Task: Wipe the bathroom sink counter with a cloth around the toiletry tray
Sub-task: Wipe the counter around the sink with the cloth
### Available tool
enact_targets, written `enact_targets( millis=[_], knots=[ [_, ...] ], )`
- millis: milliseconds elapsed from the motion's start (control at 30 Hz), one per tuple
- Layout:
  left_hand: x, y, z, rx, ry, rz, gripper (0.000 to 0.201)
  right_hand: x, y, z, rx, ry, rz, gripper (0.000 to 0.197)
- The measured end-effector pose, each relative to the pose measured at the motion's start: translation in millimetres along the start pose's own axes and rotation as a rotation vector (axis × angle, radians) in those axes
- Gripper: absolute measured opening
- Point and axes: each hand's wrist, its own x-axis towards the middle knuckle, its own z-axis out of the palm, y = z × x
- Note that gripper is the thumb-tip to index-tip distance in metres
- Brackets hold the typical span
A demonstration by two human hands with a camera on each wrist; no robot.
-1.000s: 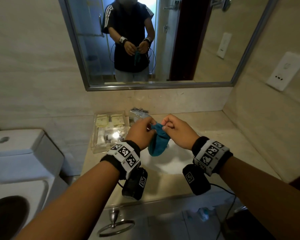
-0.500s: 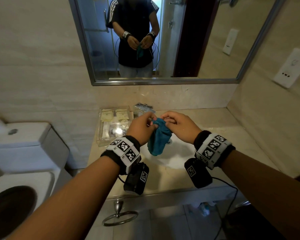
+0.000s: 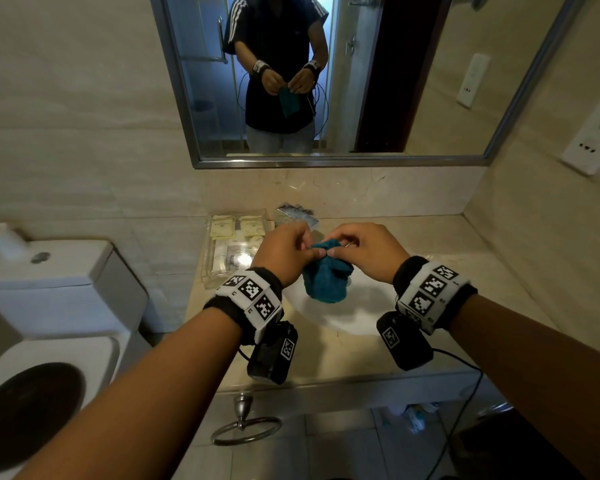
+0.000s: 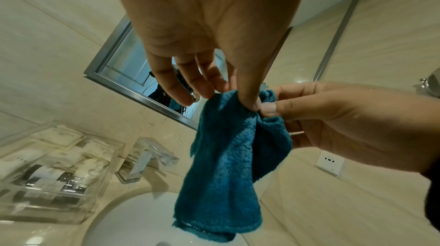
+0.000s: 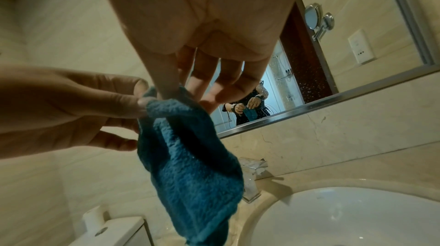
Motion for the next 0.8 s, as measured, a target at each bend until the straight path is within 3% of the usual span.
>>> enact_targets(
  millis=[267, 400, 533, 600, 733, 800],
  knots=[
    [0.8, -3.9, -0.7, 0.018, -0.015, 0.005, 0.03, 1.6, 9.5, -2.2, -0.06, 0.085, 0.103, 0.019],
    [-2.3, -12.3, -1.8, 0.036, -0.109, -0.032, 0.032, 7.4, 11.5, -3.8, 0.216, 0.181, 0.296, 0.02],
    [-7.8, -19.1, -1.4, 0.068, -0.281, -0.077, 0.025, 12.0, 8.5, -4.0, 0.41, 0.164, 0.336, 0.019],
    [-8.7, -19.1, -1.2, 0.026, -0.228, -0.069, 0.023, 13.0, 6.0, -4.3, 0.477, 0.143, 0.336, 0.018],
    [-7.9, -6.6, -4.2, -0.121, 0.021, -0.024, 0.011, 13.7, 3.2, -6.7, 0.562, 0.107, 0.346, 0.019],
    [-6.5, -1.8, -6.2, -0.148, 0.048, -0.028, 0.012, 12.7, 1.6, -7.8, 0.549, 0.099, 0.327, 0.018]
  ],
)
